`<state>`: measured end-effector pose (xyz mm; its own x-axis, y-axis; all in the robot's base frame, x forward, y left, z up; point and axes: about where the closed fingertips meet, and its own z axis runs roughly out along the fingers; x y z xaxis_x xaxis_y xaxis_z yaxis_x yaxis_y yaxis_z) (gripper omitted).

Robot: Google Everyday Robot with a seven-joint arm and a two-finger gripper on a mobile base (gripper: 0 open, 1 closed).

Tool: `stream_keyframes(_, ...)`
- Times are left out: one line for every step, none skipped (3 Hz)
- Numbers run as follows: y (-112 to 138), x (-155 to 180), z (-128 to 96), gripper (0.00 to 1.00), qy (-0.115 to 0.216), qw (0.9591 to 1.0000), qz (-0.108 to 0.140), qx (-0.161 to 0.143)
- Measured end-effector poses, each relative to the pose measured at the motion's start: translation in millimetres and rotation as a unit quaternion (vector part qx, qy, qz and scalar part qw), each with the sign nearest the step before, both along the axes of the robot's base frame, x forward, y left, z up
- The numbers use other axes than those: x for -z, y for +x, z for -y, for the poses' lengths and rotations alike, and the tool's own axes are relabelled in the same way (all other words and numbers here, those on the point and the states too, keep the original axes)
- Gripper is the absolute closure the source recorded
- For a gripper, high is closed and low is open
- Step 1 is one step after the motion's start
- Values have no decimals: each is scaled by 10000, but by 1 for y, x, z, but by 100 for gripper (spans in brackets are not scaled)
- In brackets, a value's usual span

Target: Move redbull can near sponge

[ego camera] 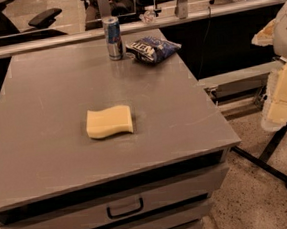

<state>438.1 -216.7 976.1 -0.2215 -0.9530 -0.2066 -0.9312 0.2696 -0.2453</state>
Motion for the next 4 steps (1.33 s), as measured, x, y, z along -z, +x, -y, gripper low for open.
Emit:
stream_keyframes(2, 0, -1, 0, 72, 10000, 35, 7)
stream_keyframes(17, -4, -10, 0, 635, 9975, 292, 58)
stream_keyframes(55, -3, -26, 0, 1682, 9831, 670, 261)
stream_keyframes(99, 1, -47, 0, 2628, 9582, 1027, 478)
